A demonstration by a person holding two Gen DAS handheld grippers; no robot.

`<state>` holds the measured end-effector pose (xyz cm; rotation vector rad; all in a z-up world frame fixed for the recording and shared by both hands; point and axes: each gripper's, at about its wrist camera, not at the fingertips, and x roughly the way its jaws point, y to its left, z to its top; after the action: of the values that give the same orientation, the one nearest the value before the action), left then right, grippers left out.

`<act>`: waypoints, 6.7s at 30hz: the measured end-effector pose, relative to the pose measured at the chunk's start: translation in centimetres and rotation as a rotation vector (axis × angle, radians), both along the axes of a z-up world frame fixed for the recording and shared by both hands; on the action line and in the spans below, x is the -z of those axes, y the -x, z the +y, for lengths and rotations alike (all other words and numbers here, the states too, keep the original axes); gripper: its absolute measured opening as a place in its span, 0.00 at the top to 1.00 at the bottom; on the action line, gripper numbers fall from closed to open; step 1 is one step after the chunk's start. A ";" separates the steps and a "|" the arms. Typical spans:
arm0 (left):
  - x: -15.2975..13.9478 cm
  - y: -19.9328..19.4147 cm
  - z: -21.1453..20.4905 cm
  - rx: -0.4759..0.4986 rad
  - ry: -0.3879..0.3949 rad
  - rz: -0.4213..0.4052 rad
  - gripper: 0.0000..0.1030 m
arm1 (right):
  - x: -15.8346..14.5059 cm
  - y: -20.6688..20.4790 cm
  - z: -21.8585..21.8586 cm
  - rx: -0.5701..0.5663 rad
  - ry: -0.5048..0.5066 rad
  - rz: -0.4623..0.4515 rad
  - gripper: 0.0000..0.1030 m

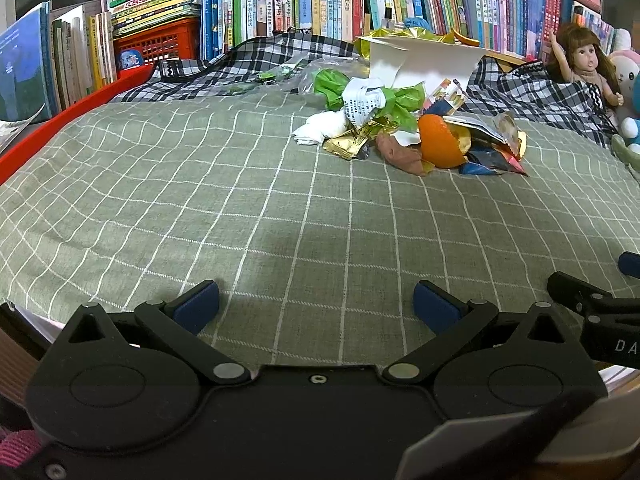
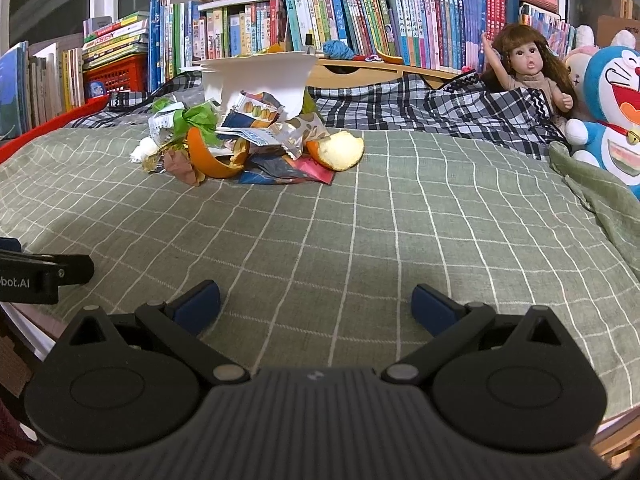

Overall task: Collect trash
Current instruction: 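Grasp the white tissue with the left tool while the right tool grasps orange peel, then lift both held pieces and carry them down past the bed edge, then open the left tool over the black bin while the right tool opens too, then move both tools back up to the trash pile on the bed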

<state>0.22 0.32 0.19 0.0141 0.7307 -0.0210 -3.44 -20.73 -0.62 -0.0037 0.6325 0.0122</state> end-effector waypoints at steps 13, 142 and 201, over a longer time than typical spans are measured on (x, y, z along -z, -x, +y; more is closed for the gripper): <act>-4.2 -1.8 1.1 0.073 0.071 -0.103 0.00 | -4.0 -3.9 -1.6 -0.064 -0.074 -0.051 0.02; 13.3 13.2 -0.2 0.080 0.127 0.502 0.68 | 10.5 11.5 1.6 -0.105 -0.386 0.428 0.86; -5.5 -8.8 -1.0 0.118 0.134 -0.231 0.15 | -3.9 -7.0 -0.3 -0.121 -0.039 -0.093 0.41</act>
<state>8.98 -0.69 5.64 -0.0677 0.4958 -0.1788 3.55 -21.06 3.23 -0.0044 0.5379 0.1410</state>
